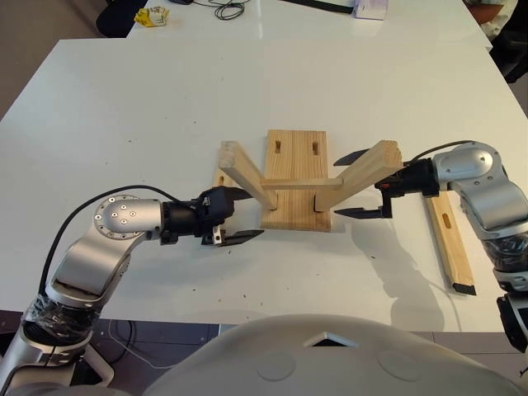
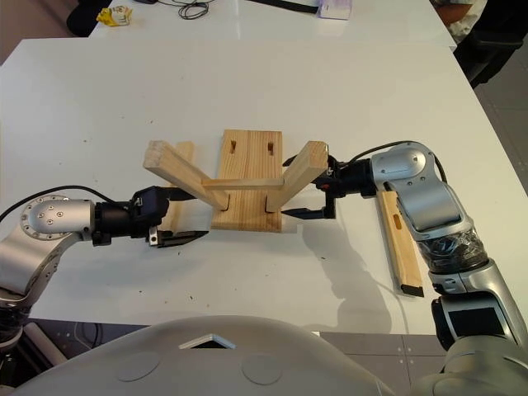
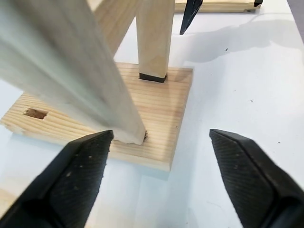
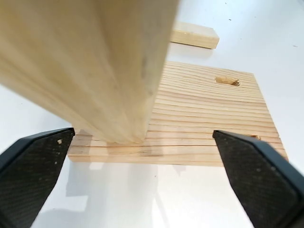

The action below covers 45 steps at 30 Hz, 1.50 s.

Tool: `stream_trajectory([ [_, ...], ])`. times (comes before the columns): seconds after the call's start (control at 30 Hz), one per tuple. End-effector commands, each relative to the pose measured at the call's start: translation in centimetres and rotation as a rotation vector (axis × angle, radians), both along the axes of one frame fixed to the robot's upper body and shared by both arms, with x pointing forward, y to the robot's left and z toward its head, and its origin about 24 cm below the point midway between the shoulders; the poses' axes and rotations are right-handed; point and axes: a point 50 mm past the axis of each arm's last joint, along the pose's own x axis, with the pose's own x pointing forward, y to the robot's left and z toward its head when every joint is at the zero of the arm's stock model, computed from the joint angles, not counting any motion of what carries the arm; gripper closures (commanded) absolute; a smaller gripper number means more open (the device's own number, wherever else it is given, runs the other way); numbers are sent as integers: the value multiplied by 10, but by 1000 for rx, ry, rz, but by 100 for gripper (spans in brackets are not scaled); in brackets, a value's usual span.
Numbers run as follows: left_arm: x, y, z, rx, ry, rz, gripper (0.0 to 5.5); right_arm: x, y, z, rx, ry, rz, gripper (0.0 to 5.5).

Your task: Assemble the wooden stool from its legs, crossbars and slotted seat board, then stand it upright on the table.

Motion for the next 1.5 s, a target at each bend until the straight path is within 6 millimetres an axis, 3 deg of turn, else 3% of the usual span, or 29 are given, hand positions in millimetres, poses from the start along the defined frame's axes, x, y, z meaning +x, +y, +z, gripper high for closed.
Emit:
stream_trajectory([
  [0.03,1,4,3,28,-13,-8,112,-1,-2,4,0,-21,9,10],
  [0.33,1,15,-1,84,-18,6,112,-1,-3,8,-1,-36,15,10],
  [0.57,-9,43,-8,194,-15,2,112,-5,-30,27,-12,-40,-24,10],
  [0.67,-6,48,1,144,-29,58,112,-10,-41,32,-21,-23,-31,10],
  [0.87,-3,69,40,-86,-55,273,109,-11,-69,48,-15,-41,-129,88],
  [1.03,1,91,58,-305,-120,523,109,-8,-85,89,253,-67,-282,88],
  [1.23,18,84,62,-425,-156,636,109,-12,-57,138,698,9,-209,88],
  [1.3,24,81,60,-440,-157,663,109,-14,-40,143,735,28,-172,88],
  [1.5,35,73,59,-461,-169,699,109,-24,-13,142,756,70,-103,177],
])
